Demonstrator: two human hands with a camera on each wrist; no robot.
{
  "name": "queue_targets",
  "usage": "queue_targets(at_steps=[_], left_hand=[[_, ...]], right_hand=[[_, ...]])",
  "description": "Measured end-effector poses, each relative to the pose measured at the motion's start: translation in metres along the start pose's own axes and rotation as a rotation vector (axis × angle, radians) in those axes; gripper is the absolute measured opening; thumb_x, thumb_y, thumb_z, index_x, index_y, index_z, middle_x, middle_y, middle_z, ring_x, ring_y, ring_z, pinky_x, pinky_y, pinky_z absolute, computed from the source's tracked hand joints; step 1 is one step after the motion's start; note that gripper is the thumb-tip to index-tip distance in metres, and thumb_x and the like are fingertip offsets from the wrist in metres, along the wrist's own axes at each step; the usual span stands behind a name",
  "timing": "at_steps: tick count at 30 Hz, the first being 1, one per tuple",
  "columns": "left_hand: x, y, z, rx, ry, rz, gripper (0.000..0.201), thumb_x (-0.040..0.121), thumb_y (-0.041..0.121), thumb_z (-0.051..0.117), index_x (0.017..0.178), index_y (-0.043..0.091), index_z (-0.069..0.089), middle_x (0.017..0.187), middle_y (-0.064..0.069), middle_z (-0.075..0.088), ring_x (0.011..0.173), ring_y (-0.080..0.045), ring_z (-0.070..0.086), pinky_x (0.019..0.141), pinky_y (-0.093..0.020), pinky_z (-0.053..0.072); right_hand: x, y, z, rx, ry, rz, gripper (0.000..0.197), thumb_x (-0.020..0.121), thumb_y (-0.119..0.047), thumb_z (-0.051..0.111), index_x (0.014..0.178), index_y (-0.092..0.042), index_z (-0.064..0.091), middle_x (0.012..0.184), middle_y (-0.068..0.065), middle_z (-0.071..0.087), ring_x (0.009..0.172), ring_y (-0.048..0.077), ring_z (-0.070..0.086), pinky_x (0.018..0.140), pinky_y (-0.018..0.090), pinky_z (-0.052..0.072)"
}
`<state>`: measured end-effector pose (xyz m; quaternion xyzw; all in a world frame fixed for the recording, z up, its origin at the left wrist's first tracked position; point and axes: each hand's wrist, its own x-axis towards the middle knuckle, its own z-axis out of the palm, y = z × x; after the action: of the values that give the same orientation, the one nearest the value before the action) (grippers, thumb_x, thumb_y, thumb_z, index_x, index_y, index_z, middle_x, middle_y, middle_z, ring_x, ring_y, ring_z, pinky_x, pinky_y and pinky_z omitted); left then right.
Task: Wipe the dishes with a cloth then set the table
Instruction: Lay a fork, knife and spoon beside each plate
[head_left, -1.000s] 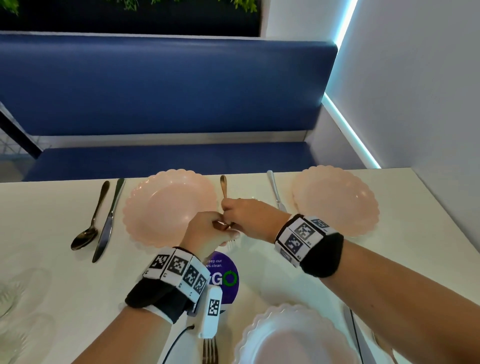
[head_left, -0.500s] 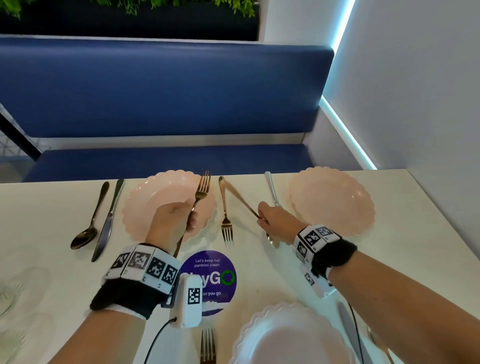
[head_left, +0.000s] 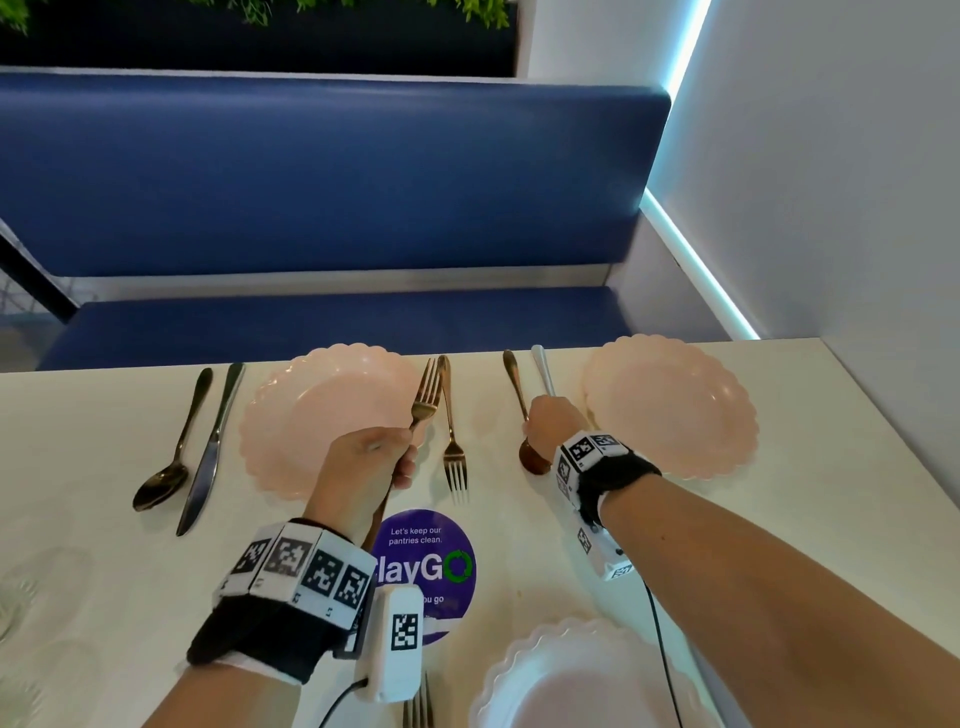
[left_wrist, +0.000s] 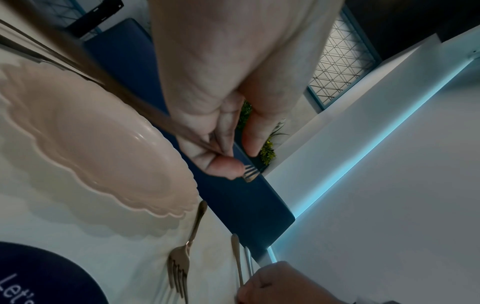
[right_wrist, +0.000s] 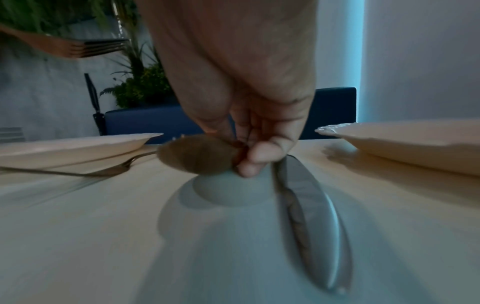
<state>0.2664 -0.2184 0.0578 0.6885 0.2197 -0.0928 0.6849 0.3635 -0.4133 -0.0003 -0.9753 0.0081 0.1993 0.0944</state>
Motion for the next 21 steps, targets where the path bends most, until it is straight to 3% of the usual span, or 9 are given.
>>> queue_targets(at_steps=[4,9,12,15,17,18,19,21], left_hand=[[0.003,0.0,0.002,-0.014,-0.005,-0.014,0.017,0.093,0.009,0.049,0.08,0.006,0.06,0.072,-0.012,0.056,0.064,-0.018,0.049,0.06,-0.026,0.044],[0.006,0.001,0.007,-0.073,-0.013,-0.042,0.02,0.093,-0.001,0.043,0.086,0.002,0.061,0.071,-0.011,0.056,0.064,-0.019,0.051,0.06,-0.026,0.045],[0.007,0.002,0.01,-0.111,-0.018,-0.059,0.023,0.091,-0.01,0.041,0.101,0.0,0.059,0.076,-0.015,0.06,0.068,-0.022,0.056,0.061,-0.026,0.048],[0.004,0.005,0.016,-0.031,-0.006,-0.039,0.034,0.089,-0.013,0.043,0.115,0.007,0.052,0.084,-0.021,0.063,0.068,-0.022,0.06,0.058,-0.024,0.051],[0.002,0.008,0.021,0.078,-0.011,0.002,0.038,0.089,-0.013,0.044,0.119,0.009,0.051,0.086,-0.021,0.064,0.065,-0.02,0.061,0.053,-0.02,0.053],[0.002,0.009,0.025,0.138,-0.021,0.035,0.04,0.089,-0.013,0.045,0.122,0.009,0.05,0.085,-0.02,0.064,0.065,-0.018,0.061,0.053,-0.018,0.052],[0.001,0.01,0.029,0.208,-0.031,0.074,0.04,0.089,-0.012,0.045,0.123,0.008,0.05,0.084,-0.018,0.065,0.064,-0.018,0.061,0.053,-0.017,0.052],[-0.001,0.013,0.04,0.35,-0.052,0.164,0.039,0.089,-0.009,0.047,0.124,0.009,0.048,0.084,-0.016,0.067,0.067,-0.02,0.064,0.061,-0.022,0.056]], right_hand=[[-0.001,0.001,0.0,-0.05,0.069,-0.012,0.019,0.096,-0.021,0.046,0.105,-0.007,0.056,0.094,0.007,0.063,0.074,0.02,0.054,0.07,0.026,0.046],[-0.003,0.001,-0.003,-0.08,0.074,-0.057,0.019,0.096,-0.02,0.046,0.106,-0.007,0.056,0.102,0.008,0.065,0.083,0.021,0.062,0.073,0.027,0.048],[-0.004,0.001,-0.004,-0.124,0.087,-0.085,0.022,0.097,-0.021,0.045,0.108,-0.006,0.057,0.103,0.007,0.065,0.087,0.021,0.064,0.077,0.028,0.052],[-0.011,-0.001,-0.022,0.097,0.317,-0.101,0.024,0.098,-0.02,0.042,0.102,-0.006,0.061,0.096,0.007,0.065,0.077,0.018,0.059,0.072,0.025,0.049],[-0.027,-0.007,-0.038,0.352,0.485,-0.246,0.023,0.097,-0.018,0.044,0.098,-0.005,0.063,0.092,0.006,0.06,0.075,0.015,0.053,0.07,0.024,0.045],[-0.039,-0.012,-0.047,0.395,0.502,-0.369,0.021,0.096,-0.017,0.047,0.099,-0.006,0.064,0.091,0.003,0.057,0.076,0.013,0.052,0.072,0.024,0.045],[-0.051,-0.015,-0.055,0.39,0.453,-0.493,0.019,0.095,-0.017,0.051,0.101,-0.007,0.066,0.091,0.001,0.055,0.077,0.012,0.051,0.074,0.024,0.046],[-0.07,-0.021,-0.062,0.244,0.215,-0.646,0.022,0.092,-0.018,0.056,0.108,-0.008,0.067,0.096,0.003,0.056,0.079,0.01,0.049,0.076,0.021,0.043]])
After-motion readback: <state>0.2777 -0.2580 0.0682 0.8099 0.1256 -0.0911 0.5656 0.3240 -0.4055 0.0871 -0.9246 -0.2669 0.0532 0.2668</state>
